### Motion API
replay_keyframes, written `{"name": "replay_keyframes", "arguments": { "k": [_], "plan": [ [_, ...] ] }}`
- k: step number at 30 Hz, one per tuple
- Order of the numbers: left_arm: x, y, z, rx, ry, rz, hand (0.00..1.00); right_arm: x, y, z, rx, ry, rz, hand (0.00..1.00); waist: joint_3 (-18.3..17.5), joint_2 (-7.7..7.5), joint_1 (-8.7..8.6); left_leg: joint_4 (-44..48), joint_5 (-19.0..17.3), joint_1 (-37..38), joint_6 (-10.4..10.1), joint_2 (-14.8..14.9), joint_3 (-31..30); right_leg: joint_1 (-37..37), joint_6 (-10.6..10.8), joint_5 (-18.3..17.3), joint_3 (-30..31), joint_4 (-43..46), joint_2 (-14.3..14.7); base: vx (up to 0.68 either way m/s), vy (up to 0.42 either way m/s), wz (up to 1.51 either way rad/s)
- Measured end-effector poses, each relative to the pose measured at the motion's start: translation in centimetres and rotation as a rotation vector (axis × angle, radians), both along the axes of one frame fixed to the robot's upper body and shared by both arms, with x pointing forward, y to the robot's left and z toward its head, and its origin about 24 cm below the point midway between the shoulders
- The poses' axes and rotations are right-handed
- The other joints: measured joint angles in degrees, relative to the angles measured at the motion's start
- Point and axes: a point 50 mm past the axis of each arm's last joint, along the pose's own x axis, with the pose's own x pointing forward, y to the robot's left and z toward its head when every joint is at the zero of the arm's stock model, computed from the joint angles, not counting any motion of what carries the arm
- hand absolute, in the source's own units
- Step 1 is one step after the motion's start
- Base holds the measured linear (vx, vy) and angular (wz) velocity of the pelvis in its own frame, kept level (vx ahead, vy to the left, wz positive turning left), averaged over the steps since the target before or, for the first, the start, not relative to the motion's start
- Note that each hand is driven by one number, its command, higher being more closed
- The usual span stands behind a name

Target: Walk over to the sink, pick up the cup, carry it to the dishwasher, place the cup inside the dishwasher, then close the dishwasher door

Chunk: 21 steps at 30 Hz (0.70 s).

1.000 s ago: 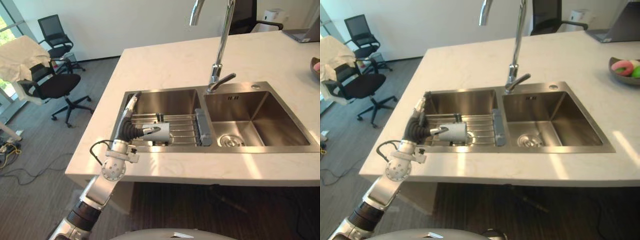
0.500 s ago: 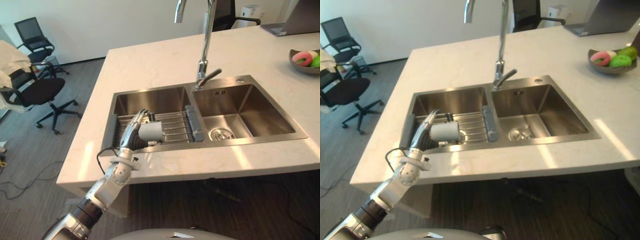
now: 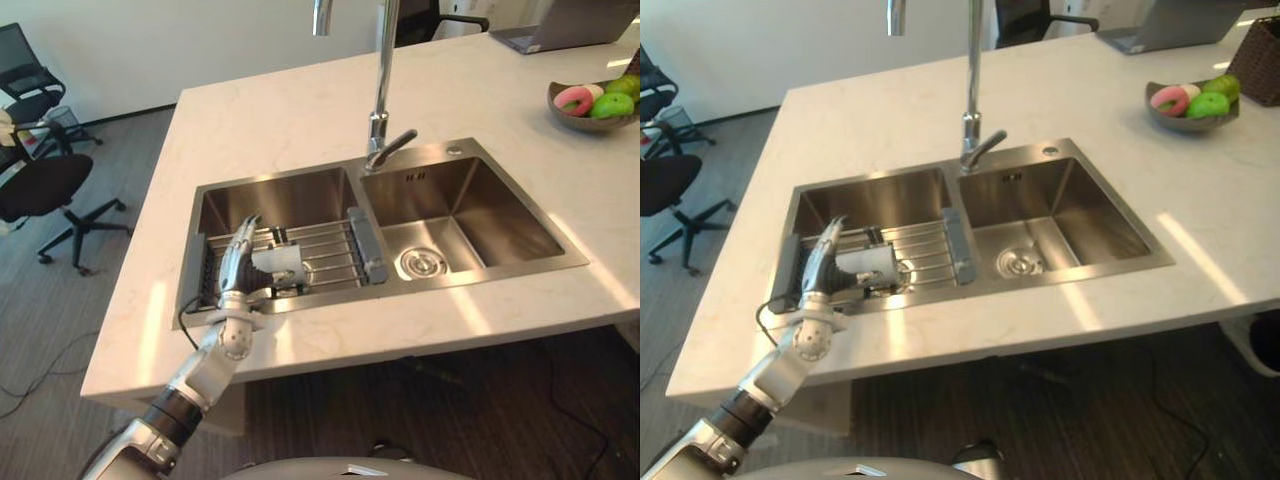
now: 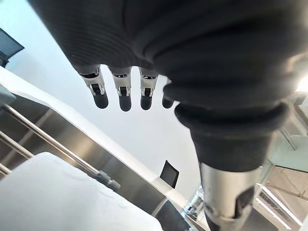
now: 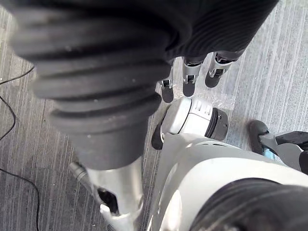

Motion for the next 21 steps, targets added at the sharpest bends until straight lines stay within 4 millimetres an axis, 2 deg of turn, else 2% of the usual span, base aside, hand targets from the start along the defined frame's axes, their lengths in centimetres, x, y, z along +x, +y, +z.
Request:
{"name": "replay_keyframes", "arguments": {
  "k": [1,2,7,11,15,21],
  "plan": [
    [0.0,0.2,-0.3,0.018,0.013,0.020,0.00,0.0,0.0,0.0,-0.001,-0.001,0.000,0.00,-0.3,0.72,-0.05,0.0,0.5,0.0,0.2,0.0,0.0,0.0,-0.1,0.1,0.0,0.0,0.0,-0.04,-0.039,-0.03],
    [0.0,0.2,-0.5,0.054,0.014,0.027,0.00,-0.1,-0.1,0.0,-0.003,0.000,-0.002,0.00,0.1,0.25,-0.13,0.0,0.8,-0.1,0.2,0.0,0.1,-0.2,-0.2,0.1,-0.1,0.0,-0.1,-0.04,-0.037,-0.03],
    [0.0,0.3,-1.1,0.221,0.016,0.003,0.00,-0.1,-0.2,0.0,-0.006,0.000,-0.002,0.00,0.0,0.80,-0.40,0.0,1.2,-0.2,0.1,0.1,0.1,-0.3,-0.3,0.1,-0.6,0.0,-0.2,-0.01,-0.010,-0.01],
    [0.1,0.9,-2.3,0.308,0.114,0.017,0.00,-0.1,-0.1,0.0,-0.006,0.000,-0.002,0.00,-0.1,1.03,-0.50,0.0,1.2,-1.5,0.1,0.1,0.0,-1.6,-0.5,0.3,-1.7,0.0,-0.4,0.00,0.000,0.00],
    [0.7,1.2,-2.2,0.404,0.144,0.031,0.00,-0.1,-0.1,0.0,-0.010,0.004,0.016,0.00,-0.3,1.27,-0.58,0.1,1.2,-1.8,0.1,0.0,-0.1,-1.8,-0.4,0.4,-3.1,0.0,-0.7,0.00,0.001,0.01],
    [0.9,1.3,-2.4,0.458,0.194,0.024,0.00,0.0,-0.1,0.0,-0.012,0.005,0.036,0.00,-0.2,1.24,-1.10,0.7,2.0,-2.0,0.5,-0.3,-0.1,-1.7,-0.5,0.5,-3.1,0.0,-1.2,0.00,0.000,0.00]
  ]
}}
